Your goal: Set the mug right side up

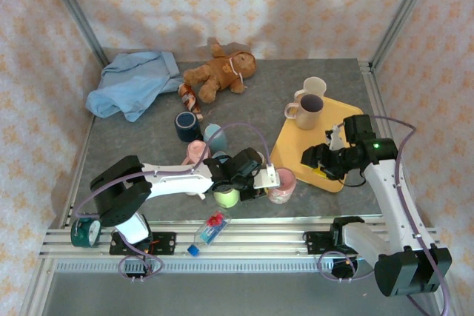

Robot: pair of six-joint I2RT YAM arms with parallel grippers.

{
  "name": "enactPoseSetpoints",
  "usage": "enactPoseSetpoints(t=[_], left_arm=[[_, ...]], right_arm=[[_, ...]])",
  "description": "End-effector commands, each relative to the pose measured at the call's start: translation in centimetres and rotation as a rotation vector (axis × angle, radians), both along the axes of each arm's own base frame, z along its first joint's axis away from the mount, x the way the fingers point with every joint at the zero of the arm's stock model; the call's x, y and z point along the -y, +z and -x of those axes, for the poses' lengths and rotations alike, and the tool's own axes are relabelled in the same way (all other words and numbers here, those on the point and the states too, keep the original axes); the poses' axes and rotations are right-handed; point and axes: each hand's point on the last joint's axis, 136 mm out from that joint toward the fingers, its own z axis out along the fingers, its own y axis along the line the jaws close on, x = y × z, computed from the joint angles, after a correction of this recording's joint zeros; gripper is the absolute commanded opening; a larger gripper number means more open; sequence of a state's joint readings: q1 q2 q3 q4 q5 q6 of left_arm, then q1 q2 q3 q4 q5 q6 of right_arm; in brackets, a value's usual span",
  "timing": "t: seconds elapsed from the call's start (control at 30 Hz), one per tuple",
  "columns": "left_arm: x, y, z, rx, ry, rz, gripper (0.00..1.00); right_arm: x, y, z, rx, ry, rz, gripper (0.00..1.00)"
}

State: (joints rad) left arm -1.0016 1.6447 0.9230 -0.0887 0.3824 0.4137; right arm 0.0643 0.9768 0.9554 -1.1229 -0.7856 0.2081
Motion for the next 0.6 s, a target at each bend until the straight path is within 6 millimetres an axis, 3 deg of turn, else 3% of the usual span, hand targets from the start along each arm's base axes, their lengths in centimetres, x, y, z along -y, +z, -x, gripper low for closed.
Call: enactPoseSetpoints(t=[0.0,0.2,0.57], left_arm=[[0.3,1.8,-0.4,0.039,0.013,0.014,0.12],[0.4,4.1,-0.5,0.072,0.015,0.067,0.0],[1.0,8.5,0.2,0.088,-0.005,0.198,0.0]], right_arm=[[0.3,0.2,0.3,0.012,-0.001,0.014,0.55],[0.3,0.1,0.1,0.015,-0.012,0.011,0.55],[0.6,0.7,-0.8,0.037,-0.047,0.002,0.54]])
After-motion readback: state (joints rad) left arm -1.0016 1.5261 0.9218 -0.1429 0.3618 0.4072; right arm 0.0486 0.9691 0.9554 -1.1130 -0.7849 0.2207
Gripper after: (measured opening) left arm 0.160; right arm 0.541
